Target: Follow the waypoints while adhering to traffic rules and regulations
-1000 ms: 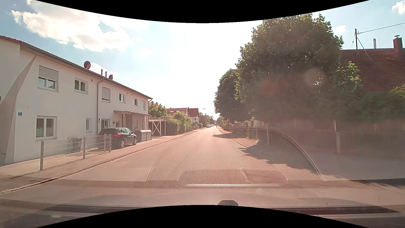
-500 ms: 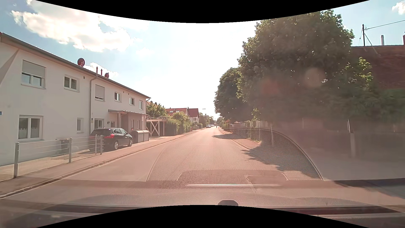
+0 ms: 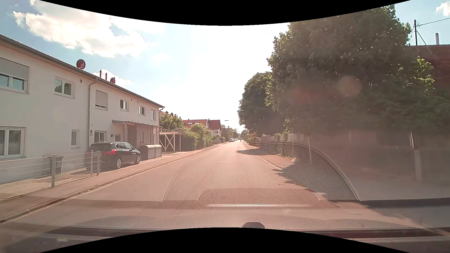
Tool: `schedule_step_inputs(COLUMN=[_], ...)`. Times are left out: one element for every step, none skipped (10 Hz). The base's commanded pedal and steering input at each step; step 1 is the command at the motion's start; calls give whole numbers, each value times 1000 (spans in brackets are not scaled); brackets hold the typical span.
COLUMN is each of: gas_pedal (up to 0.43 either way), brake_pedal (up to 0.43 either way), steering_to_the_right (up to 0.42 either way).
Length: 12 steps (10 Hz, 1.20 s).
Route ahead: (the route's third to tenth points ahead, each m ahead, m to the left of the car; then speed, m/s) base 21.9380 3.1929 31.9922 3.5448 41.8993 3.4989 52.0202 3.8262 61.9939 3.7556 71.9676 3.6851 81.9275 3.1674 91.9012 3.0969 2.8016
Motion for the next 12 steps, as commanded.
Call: schedule_step_inputs(gas_pedal=[220, 228, 228, 240, 240, 240, 248, 248, 240, 240, 240, 240], brake_pedal=[0, 0, 0, 0, 0, 0, 0, 0, 0, 0, 0, 0], steering_to_the_right=[-2, -1, -1, -1, -1, -1, 0, 2, 3, 4, 4, 3])
